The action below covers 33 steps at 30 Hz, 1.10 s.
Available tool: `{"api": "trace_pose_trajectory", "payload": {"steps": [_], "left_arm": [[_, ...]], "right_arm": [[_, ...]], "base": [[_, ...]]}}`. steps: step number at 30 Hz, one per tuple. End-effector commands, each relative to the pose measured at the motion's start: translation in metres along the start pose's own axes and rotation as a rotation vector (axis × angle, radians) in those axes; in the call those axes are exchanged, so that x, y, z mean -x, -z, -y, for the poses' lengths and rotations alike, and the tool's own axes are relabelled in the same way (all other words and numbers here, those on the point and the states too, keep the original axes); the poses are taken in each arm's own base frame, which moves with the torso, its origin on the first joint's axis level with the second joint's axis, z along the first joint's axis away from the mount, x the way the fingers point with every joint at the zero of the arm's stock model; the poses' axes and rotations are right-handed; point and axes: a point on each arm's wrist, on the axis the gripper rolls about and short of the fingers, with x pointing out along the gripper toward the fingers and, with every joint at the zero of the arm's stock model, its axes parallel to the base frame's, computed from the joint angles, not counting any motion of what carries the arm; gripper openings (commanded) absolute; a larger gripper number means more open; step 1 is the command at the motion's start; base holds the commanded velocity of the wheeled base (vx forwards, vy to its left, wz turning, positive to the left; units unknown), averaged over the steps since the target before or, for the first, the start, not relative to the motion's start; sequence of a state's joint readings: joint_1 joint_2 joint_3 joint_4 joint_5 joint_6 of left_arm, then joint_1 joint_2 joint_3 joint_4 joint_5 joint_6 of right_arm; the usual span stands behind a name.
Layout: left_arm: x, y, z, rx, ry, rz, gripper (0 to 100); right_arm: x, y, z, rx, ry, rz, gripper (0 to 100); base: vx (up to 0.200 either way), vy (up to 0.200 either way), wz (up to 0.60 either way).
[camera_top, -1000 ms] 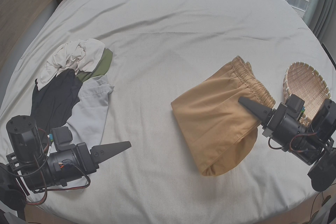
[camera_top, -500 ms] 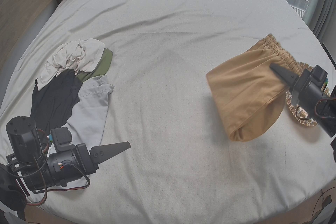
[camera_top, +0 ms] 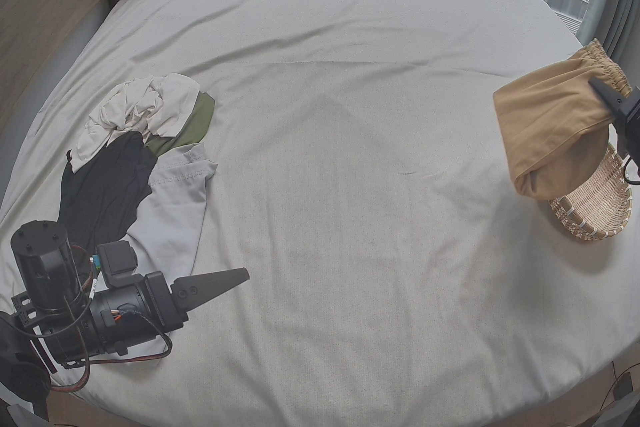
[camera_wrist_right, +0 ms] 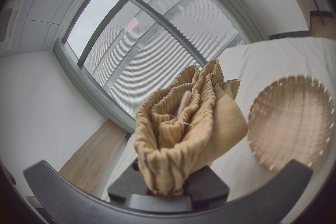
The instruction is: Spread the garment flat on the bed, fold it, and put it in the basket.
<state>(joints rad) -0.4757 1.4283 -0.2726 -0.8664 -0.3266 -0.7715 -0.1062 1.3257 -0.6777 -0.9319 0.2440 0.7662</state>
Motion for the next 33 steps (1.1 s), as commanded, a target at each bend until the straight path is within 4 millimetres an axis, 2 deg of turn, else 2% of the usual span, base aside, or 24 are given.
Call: {"api": "trace_pose_trajectory", "payload": {"steps": [1,9,15,24,33], "left_arm": [[0.000,0.000,0.000,0.001,-0.001,-0.001,100],[0.001,0.001,0.000,0.001,-0.001,-0.001,100],[0.000,0.000,0.000,-0.002,0.002,0.000,100],[0.002,0.000,0.001,-0.004,0.006,0.004,100],[0.002,0.001,0.000,-0.007,0.012,0.010,100]], "right_arm": [[0.001,-0.020,0.012,0.043,0.066,0.075,0],[-0.005,-0.033,0.029,0.102,0.132,0.117,0],[-0.015,-0.041,0.054,0.109,0.206,0.134,0],[-0.025,-0.040,0.083,0.110,0.273,0.118,0],[-0.027,-0.032,0.093,0.097,0.296,0.089,0]], "base": [[0.000,0.000,0.00],[0.000,0.000,0.00],[0.000,0.000,0.00],[0.000,0.000,0.00],[0.000,0.000,0.00]]}}
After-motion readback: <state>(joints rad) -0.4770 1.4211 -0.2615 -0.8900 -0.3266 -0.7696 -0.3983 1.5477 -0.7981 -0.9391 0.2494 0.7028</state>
